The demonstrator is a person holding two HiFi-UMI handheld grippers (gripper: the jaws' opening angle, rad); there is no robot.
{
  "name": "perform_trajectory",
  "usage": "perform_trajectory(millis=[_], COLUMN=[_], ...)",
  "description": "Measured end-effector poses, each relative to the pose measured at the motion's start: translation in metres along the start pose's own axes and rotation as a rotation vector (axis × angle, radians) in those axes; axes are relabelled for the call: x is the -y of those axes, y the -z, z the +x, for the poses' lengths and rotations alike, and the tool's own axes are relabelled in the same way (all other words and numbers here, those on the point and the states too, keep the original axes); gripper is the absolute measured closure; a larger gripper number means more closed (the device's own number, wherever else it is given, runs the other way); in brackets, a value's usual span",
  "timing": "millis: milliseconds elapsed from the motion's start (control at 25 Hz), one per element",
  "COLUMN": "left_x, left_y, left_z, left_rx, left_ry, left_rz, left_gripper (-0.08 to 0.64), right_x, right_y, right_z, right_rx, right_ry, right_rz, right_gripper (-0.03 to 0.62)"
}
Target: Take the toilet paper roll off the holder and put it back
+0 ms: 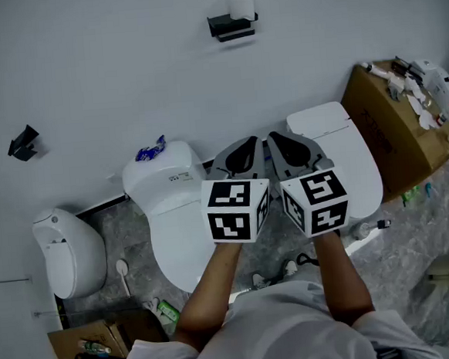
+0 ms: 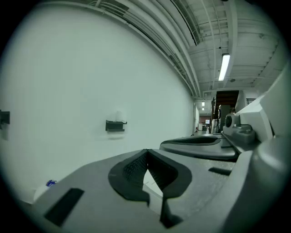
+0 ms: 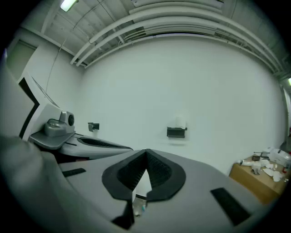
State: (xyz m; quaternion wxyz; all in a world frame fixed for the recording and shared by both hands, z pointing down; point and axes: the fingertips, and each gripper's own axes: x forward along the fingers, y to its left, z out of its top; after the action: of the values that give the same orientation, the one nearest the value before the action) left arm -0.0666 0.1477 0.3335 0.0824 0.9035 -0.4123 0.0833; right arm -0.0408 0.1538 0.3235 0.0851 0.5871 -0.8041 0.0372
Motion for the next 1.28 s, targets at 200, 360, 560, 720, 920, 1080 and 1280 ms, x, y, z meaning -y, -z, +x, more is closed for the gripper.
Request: perform_trajectory(millis=[200,360,560,720,920,1080,1280], left_x=[-0.007,-0.013,-0.018,-0.023,-0.028,-0.031,-0.034], left_y=[-0.002,-0.005,-0.007,-0.007,-0.012,-0.017,-0.034], left_z=[0.004,0.007,0.013,0.025,0.049,0.08,0.128], left_rx=[-0.003,0.004,0.01,0.008,0.005,0.005,0.009], left_ry=[0.013,0.021,0.028,0.031,0.027,0.023,0.014], left_rz=[0.005,0.006,0.002,0.007,0.02,0.017,0.016], left_gripper=[0.555,0.555,0.555,0.555,0.555,0.555,0.555], right_x=[-0.001,-0.002,0.001,0.007,0.027,0.052,0.092], right_y=[0.001,0.0,0.0,-0.001,-0.002,-0.004,-0.011], right_z=[0.01,0.017,0.024,0.034,0.051,0.07,0.098], right_rx=[-0.01,-0.006,-0.008,-0.002,0.003,0.009,0.01], right_ry=[0.003,0.011,0.017,0.015,0.013,0.004,-0.012], right_rz=[0.018,0.023,0.025,0.032,0.036,0.029,0.026], right_gripper=[0.592,0.591,0.591,0.591,0.591,0.591,0.591])
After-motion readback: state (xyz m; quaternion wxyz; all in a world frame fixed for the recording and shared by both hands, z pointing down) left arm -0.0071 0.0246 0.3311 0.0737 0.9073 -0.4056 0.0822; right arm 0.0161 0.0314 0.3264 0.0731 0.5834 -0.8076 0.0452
